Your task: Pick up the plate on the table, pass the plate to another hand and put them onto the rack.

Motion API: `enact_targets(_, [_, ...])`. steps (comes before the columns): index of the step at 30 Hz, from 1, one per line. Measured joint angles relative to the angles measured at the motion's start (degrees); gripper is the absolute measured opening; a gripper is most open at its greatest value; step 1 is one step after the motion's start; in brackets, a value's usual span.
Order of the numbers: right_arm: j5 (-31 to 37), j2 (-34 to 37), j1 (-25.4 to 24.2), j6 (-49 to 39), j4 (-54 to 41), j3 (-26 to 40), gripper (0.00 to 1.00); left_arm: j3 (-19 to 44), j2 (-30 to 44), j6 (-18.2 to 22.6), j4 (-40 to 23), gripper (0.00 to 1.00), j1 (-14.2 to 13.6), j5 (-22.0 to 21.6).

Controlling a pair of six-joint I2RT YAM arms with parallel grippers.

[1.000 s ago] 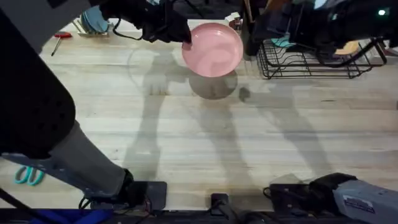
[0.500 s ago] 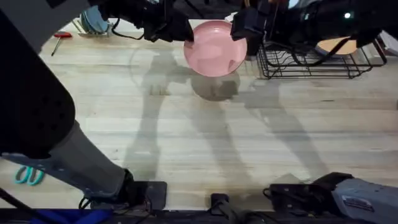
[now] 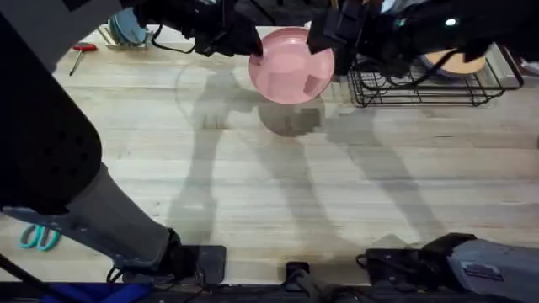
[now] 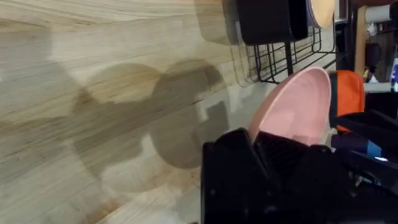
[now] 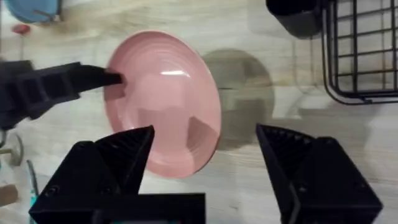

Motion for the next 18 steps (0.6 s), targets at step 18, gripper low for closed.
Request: enact_targets(18, [-0.04,7.6,0.0,0.91,1.08,0.0,0.661,0.0,0.01,0.0,0.05,0.041,0.0,0.0])
